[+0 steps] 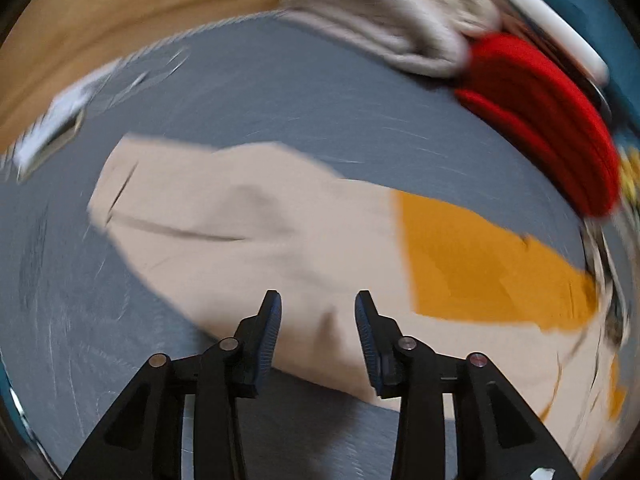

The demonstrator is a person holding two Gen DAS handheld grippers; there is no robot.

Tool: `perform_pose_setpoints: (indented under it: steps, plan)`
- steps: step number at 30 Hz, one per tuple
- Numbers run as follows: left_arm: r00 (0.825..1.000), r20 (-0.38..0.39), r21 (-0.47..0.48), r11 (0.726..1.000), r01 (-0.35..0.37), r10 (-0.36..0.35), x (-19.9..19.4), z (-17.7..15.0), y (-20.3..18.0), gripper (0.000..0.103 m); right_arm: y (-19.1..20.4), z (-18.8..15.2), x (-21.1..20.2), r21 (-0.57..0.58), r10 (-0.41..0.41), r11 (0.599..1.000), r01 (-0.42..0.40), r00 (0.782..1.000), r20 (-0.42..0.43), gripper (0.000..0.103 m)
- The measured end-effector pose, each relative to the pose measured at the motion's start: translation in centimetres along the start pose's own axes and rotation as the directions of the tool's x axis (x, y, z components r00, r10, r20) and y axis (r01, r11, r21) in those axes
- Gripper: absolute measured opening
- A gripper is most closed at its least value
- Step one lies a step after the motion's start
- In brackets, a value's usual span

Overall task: Fold large clothes
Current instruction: 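Reach the left tool to the sleeve nearest it and grasp the cuff, then fold the held sleeve across the jacket body with the left tool, release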

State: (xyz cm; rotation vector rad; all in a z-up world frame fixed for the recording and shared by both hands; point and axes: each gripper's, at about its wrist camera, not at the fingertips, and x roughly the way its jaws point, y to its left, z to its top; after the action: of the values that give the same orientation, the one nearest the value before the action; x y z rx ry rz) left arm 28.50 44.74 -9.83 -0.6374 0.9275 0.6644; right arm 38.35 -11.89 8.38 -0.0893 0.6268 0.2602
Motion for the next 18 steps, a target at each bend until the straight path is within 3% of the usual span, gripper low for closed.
perform_pose_setpoints:
  steps: [3,4,6,7,8,10,14,16,18]
  plan:
    - [0.998,-0.028,-0.139,0.989,-0.054,0.050,1.1,0.8,4.9,0.047,0.3,0.0,0.9,0.009,0.017,1.000,-0.017,1.000,-0.020,0.062]
    - [0.997,-0.046,-0.206,0.976,-0.069,0.061,1.5,1.0,7.0,0.047,0.3,-0.1,1.3,0.011,0.023,1.000,-0.023,0.999,-0.026,0.058]
    - [0.997,-0.065,-0.301,0.951,-0.067,0.050,1.9,1.2,9.8,0.047,0.6,0.0,1.9,0.006,0.037,0.999,-0.037,0.999,-0.040,0.039]
    - [0.997,-0.071,-0.341,0.938,-0.063,0.042,2.0,1.2,11.0,0.047,0.8,0.0,2.1,0.004,0.042,0.999,-0.041,0.998,-0.048,0.025]
    - [0.997,-0.074,-0.367,0.928,-0.059,0.034,2.2,1.2,11.6,0.047,0.8,-0.1,2.5,0.006,0.047,0.999,-0.047,0.997,-0.059,0.019]
    - [0.997,-0.079,-0.432,0.901,-0.044,0.011,2.6,1.3,13.2,0.047,0.9,-0.3,3.1,0.016,0.057,0.998,-0.056,0.995,-0.079,0.019]
    - [0.996,-0.080,-0.488,0.873,-0.014,-0.029,3.6,1.3,14.5,0.045,0.9,-0.9,4.1,0.019,0.067,0.998,-0.065,0.991,-0.115,0.020]
    - [0.998,-0.064,-0.487,0.873,-0.017,-0.016,3.7,1.4,14.4,0.039,0.9,-1.1,4.5,0.019,0.065,0.998,-0.063,0.989,-0.133,0.021]
    - [0.999,-0.054,-0.469,0.883,-0.016,-0.010,3.9,2.0,14.0,0.006,0.8,-1.4,4.8,0.023,0.067,0.998,-0.064,0.987,-0.149,0.023]
